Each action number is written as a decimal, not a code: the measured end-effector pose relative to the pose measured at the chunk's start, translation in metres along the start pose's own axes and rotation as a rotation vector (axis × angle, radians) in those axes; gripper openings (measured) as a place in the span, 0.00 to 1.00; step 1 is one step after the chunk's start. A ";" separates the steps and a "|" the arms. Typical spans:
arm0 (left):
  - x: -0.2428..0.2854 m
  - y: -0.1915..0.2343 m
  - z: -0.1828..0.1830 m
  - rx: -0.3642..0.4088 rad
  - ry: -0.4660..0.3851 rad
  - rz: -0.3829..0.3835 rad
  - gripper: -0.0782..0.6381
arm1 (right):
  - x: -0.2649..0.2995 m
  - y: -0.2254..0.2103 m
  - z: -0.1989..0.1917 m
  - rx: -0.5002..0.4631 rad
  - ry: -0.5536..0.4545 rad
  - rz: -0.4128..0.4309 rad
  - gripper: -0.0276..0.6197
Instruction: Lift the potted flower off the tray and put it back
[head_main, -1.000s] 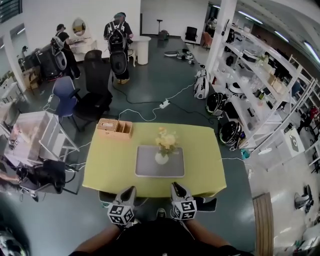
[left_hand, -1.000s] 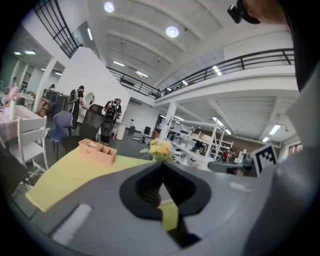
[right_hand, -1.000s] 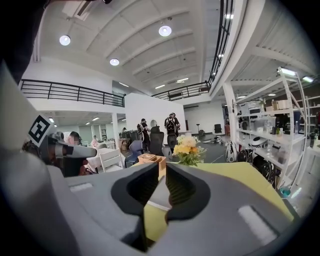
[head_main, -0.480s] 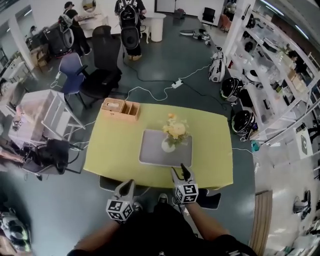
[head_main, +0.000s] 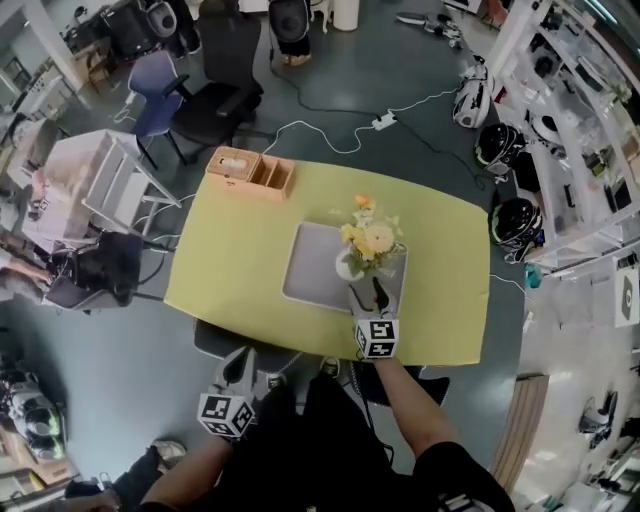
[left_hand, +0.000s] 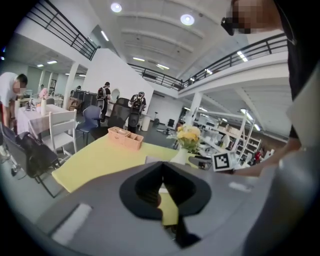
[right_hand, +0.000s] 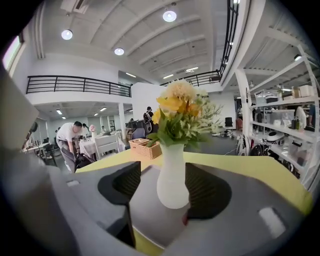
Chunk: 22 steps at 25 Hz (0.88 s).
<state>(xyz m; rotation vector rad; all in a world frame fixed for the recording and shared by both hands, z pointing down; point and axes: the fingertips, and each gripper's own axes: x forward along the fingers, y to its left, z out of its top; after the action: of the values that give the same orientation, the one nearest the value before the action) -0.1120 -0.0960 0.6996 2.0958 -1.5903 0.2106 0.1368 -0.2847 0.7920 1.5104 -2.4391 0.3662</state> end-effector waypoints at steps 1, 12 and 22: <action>0.001 0.001 -0.001 -0.001 0.004 0.011 0.12 | 0.009 -0.004 -0.002 -0.005 0.000 0.005 0.48; 0.005 0.009 -0.025 -0.027 0.051 0.089 0.12 | 0.075 -0.029 -0.008 -0.030 -0.024 0.030 0.55; 0.002 0.012 -0.028 -0.025 0.044 0.120 0.12 | 0.082 -0.026 -0.010 -0.085 -0.022 0.021 0.39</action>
<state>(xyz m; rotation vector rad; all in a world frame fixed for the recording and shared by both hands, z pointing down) -0.1176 -0.0870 0.7282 1.9659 -1.6851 0.2743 0.1255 -0.3614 0.8312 1.4624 -2.4561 0.2480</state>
